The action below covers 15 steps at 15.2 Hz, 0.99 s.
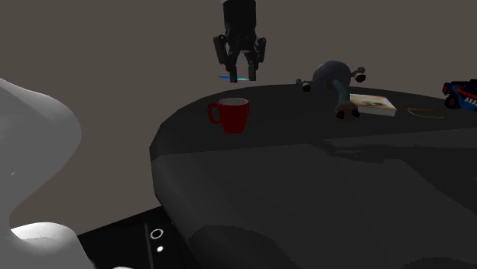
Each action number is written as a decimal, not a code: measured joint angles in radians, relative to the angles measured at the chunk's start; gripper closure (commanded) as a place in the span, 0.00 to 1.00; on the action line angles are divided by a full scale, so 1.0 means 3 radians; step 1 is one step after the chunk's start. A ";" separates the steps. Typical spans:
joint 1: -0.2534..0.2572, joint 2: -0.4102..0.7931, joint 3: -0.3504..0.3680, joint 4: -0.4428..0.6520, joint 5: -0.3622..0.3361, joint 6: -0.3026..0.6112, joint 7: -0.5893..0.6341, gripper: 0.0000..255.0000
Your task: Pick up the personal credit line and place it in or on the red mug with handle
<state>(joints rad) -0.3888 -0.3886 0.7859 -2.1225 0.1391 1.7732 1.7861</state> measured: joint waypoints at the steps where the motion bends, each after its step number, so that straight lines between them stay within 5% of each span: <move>1: -0.0025 0.0110 0.0100 0.0112 -0.0045 -0.0014 0.0108 1.00; 5: -0.0071 0.0450 0.0446 0.0419 -0.0207 -0.0053 0.0504 1.00; 15: -0.0092 0.0608 0.0580 0.0115 -0.0296 0.0359 0.0646 1.00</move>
<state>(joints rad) -0.4163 -0.2062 0.9597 -2.0881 0.0504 1.8810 1.9798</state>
